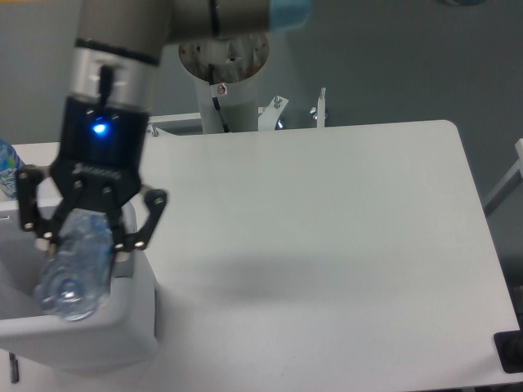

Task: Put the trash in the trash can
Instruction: 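Carry the bottle over the white bin and lower it inside, then open the gripper and raise it away from the bin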

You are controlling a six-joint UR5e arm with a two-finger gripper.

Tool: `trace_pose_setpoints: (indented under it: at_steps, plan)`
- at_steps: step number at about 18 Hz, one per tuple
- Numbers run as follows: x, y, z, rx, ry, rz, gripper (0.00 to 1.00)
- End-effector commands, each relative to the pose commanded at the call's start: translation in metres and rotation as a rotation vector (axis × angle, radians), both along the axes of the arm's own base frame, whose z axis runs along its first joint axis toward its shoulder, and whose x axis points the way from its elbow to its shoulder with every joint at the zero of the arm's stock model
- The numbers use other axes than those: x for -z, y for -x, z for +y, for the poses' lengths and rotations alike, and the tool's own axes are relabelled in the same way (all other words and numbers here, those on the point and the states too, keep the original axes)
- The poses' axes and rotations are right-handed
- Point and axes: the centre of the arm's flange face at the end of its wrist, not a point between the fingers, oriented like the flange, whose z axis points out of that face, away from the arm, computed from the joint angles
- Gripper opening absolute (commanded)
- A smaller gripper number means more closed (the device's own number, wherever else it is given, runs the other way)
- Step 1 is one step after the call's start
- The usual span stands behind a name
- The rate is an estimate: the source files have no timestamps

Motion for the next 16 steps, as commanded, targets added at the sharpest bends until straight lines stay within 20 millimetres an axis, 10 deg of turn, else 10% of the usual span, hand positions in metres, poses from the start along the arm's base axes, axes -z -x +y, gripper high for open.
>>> trace_pose_setpoints:
  at_steps: [6,10,16]
  plan:
    - [0.038,-0.011,0.023,0.031,0.052,-0.026,0.59]
    - [0.057,-0.014,0.018,0.051,0.086,-0.02,1.0]
    - [0.05,0.007,-0.003,0.009,0.085,-0.013,1.0]
